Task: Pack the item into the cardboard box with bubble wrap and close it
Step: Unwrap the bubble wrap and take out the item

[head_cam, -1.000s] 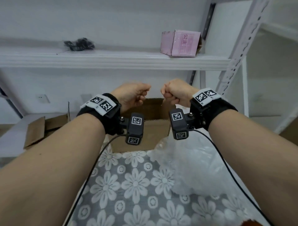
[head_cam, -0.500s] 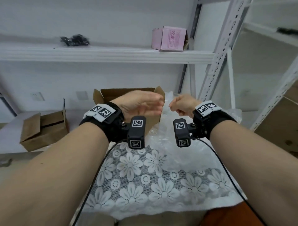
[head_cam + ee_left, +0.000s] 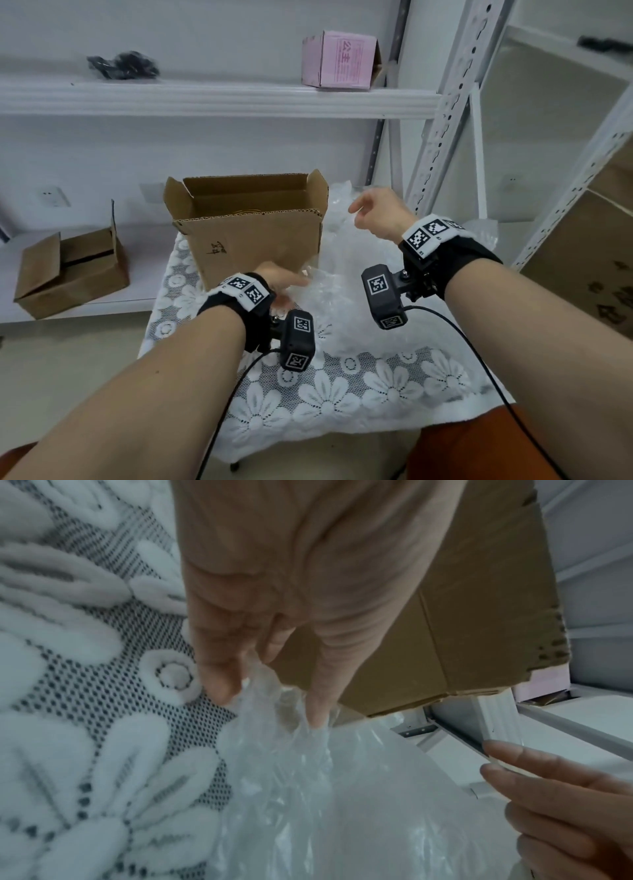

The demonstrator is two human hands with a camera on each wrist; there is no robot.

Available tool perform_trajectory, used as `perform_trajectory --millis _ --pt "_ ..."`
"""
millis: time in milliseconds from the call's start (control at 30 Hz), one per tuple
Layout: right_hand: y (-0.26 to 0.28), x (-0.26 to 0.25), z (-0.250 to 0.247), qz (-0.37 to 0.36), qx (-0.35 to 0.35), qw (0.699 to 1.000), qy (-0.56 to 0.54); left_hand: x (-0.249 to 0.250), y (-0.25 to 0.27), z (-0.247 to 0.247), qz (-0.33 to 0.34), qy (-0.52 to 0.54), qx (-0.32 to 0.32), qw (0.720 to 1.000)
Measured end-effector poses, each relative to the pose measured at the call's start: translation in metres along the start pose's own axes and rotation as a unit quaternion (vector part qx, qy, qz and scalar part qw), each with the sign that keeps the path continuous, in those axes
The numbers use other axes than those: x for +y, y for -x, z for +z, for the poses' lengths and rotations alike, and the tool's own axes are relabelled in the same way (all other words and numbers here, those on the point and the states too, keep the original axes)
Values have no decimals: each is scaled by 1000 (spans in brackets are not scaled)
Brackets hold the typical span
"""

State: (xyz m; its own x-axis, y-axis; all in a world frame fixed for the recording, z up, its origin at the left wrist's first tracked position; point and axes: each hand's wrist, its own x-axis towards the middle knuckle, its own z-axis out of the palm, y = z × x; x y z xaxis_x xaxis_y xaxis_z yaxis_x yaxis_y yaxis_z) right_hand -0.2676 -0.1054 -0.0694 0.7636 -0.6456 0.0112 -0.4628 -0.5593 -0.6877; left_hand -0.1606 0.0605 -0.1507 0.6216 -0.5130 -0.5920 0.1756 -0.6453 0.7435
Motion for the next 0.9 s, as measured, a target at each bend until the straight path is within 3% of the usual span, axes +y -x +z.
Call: perform_trajectory --millis 100,200,367,533,700,833,900 --pt "-2 5 -1 -5 4 1000 8 1 2 8 12 4 -18 1000" --pt "-2 6 -3 -5 13 999 34 12 11 12 106 10 -28 994" --pt "4 -10 -11 15 -46 984 171 39 41 0 239 74 -86 964" --pt "1 -24 -19 -13 17 965 263 58 67 -17 298 106 -132 939" --pt "-2 -45 -42 -52 129 970 202 64 79 -32 265 242 -203 911" --pt "-2 -67 -58 -85 258 947 172 56 84 -36 213 222 -279 910" --pt "-2 -75 -63 -99 290 943 133 55 85 -36 208 204 -282 914"
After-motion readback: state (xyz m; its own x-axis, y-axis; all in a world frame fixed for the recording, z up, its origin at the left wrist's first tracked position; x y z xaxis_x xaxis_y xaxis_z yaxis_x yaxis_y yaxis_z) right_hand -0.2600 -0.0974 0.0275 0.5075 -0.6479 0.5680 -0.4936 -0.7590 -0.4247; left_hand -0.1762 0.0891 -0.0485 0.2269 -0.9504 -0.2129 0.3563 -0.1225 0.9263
